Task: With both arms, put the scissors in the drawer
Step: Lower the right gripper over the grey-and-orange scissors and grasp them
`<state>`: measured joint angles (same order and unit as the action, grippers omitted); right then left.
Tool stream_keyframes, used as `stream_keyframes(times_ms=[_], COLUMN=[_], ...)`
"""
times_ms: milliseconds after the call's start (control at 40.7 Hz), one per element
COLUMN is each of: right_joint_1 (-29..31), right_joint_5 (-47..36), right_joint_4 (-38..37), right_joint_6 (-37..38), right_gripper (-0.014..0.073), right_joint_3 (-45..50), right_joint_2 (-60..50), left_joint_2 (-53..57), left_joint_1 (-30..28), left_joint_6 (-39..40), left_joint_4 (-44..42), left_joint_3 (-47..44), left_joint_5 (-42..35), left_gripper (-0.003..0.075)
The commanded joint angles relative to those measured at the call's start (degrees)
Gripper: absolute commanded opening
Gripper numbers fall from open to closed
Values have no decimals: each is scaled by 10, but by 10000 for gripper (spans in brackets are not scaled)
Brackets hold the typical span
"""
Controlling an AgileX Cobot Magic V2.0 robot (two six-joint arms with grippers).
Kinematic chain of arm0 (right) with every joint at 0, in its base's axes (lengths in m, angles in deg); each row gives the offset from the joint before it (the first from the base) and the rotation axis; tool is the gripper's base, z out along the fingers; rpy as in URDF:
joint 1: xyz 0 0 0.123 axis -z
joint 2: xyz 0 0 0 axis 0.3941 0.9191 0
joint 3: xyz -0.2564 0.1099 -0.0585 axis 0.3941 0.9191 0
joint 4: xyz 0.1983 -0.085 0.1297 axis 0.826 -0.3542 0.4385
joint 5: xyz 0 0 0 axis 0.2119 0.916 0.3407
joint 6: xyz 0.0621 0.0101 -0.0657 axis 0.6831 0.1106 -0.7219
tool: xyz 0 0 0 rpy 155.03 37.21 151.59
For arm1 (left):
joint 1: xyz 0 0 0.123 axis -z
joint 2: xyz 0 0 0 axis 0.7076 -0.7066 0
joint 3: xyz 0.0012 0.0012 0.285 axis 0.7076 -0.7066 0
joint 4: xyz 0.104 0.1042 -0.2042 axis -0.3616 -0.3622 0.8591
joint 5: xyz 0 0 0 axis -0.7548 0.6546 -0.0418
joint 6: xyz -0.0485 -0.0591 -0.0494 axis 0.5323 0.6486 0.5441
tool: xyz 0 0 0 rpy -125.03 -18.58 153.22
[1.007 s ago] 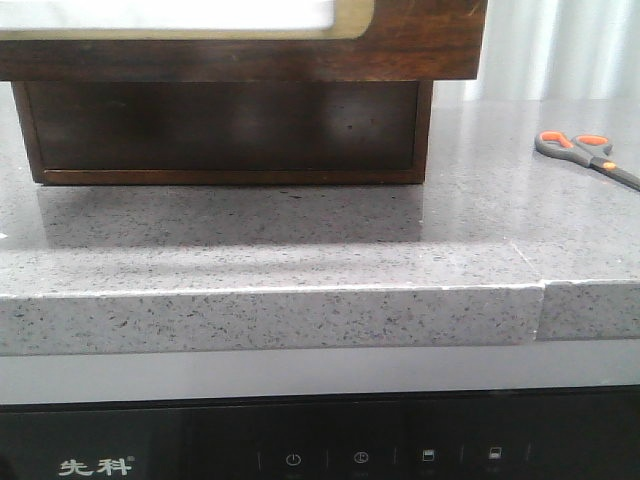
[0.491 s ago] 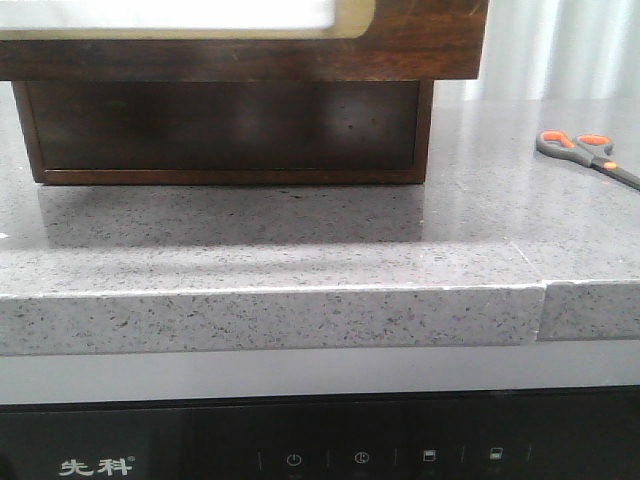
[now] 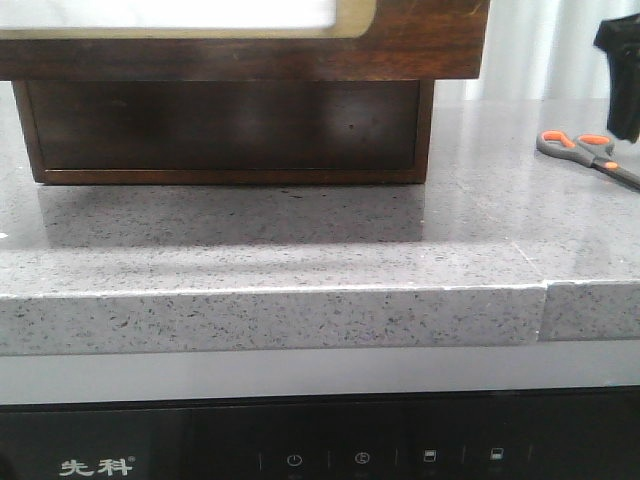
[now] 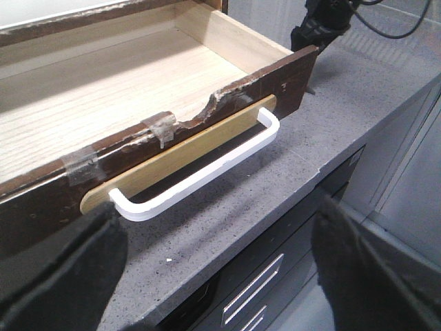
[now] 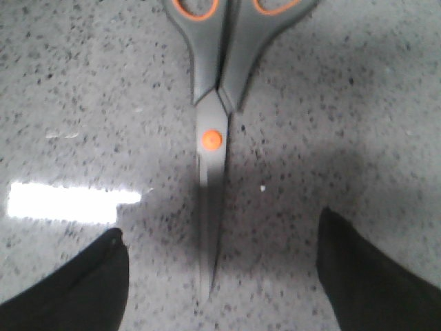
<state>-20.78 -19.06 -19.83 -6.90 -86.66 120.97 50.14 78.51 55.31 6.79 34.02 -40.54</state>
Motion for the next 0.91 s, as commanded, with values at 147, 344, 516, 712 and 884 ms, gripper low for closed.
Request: stream_keyframes(times_ms=[147, 344, 516, 712, 884], right_joint_1=[2, 2, 2, 2, 2], right_joint_5=[-2, 8, 10, 16, 20], right_joint_4=[10, 19, 19, 19, 19], right_joint_6=[-7, -7, -7, -7, -7], right_gripper=[581, 498, 326, 126, 57], right_joint_3=[-66, -89, -91, -96, -96], right_joint_2=[40, 75, 85, 85, 83], left_joint_2=[-4, -4, -4, -4, -4], left_joint_1=[3, 3, 3, 3, 3], left_joint_6=[7, 7, 7, 7, 7], left_joint_4=[13, 13, 13, 13, 13], left_joint_3=[19, 19, 19, 19, 19], left_joint_5=[-45, -45, -45, -45, -45], left_gripper=[545, 545, 545, 545, 545])
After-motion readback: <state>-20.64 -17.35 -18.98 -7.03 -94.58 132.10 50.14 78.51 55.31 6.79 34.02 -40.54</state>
